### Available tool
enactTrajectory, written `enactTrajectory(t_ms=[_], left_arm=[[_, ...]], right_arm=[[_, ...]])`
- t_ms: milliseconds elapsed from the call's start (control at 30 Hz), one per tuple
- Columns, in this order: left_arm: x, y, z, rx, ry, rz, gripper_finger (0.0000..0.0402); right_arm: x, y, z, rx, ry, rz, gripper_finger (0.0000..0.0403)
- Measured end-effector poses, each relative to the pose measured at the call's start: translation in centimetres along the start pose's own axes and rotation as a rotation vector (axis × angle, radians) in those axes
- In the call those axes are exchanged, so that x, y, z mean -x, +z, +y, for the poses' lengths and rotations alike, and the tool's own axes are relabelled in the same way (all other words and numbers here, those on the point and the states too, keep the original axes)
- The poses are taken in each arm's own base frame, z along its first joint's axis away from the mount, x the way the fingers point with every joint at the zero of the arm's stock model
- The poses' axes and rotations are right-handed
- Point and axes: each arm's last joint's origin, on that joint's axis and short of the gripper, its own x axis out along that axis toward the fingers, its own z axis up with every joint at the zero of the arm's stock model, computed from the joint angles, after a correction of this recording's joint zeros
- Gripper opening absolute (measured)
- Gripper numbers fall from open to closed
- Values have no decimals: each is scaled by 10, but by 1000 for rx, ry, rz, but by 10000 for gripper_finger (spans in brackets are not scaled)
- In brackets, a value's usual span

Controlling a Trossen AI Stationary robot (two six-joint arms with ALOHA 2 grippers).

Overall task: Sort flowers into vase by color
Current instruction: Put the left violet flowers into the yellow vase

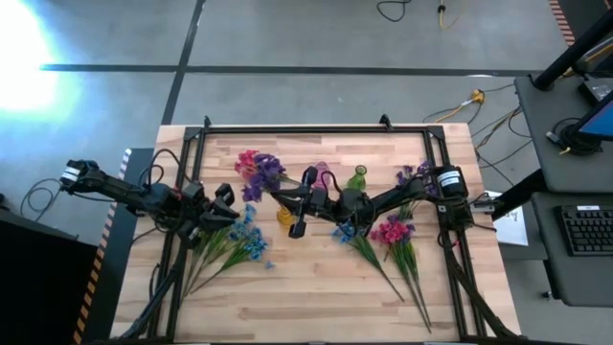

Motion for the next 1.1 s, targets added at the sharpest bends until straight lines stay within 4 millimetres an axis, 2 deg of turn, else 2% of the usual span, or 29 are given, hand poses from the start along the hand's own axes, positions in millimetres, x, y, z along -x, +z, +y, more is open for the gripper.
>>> enactTrajectory(t_ms=[700, 900, 1100], left_arm=[[0, -1, 0, 13, 4, 9, 75], [0, -4, 1, 95, -2, 53, 75], [1, -5, -3, 202, -109, 113, 75]], right_arm=[[1, -10, 2, -27, 15, 106, 115], [2, -16, 3, 5, 34, 226, 145], [3, -2, 0, 40, 56, 368, 179]])
